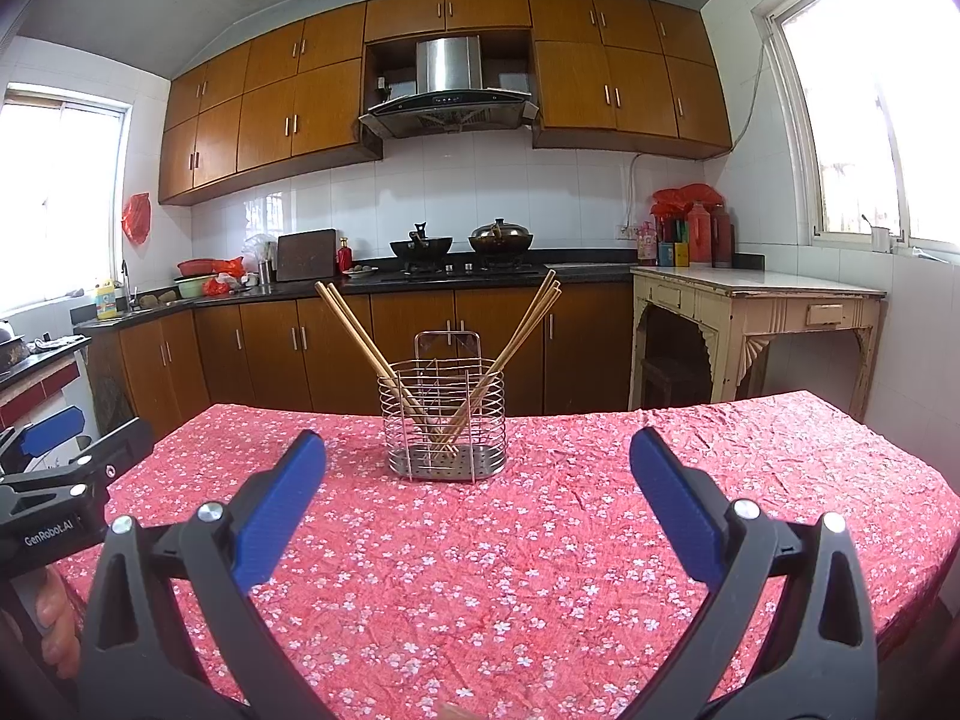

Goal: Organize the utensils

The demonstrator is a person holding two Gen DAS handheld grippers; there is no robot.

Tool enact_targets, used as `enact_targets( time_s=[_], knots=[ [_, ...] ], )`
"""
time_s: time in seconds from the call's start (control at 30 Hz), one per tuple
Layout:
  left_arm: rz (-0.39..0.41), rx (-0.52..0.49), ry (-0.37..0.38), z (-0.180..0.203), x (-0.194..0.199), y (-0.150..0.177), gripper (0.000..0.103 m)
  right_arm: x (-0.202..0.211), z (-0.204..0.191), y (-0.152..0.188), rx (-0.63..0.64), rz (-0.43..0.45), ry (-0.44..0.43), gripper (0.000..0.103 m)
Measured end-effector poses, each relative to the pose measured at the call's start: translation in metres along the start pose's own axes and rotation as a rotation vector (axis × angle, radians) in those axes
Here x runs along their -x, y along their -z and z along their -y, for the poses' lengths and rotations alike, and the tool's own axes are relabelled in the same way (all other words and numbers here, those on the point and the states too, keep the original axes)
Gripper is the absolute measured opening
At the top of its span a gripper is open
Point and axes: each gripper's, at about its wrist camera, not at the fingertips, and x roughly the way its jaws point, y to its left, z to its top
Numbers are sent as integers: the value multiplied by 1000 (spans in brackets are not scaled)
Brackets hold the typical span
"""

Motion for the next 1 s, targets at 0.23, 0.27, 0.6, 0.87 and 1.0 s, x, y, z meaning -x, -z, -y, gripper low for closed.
enact_targets(
  time_s=[0.23,0.27,0.6,0.87,1.0],
  knots=[
    [-1,1,0,0,0,0,101,0,0,0,0,1,1,99],
    [-1,1,1,0,0,0,101,0,0,0,0,0,1,99],
    [-2,3,3,0,-1,1,101,0,0,-1,-1,0,1,99],
    [-3,10,7,3,-1,6,101,0,0,-1,0,0,1,99],
    [-3,9,8,3,-1,6,101,0,0,-1,0,0,1,99]
  ],
)
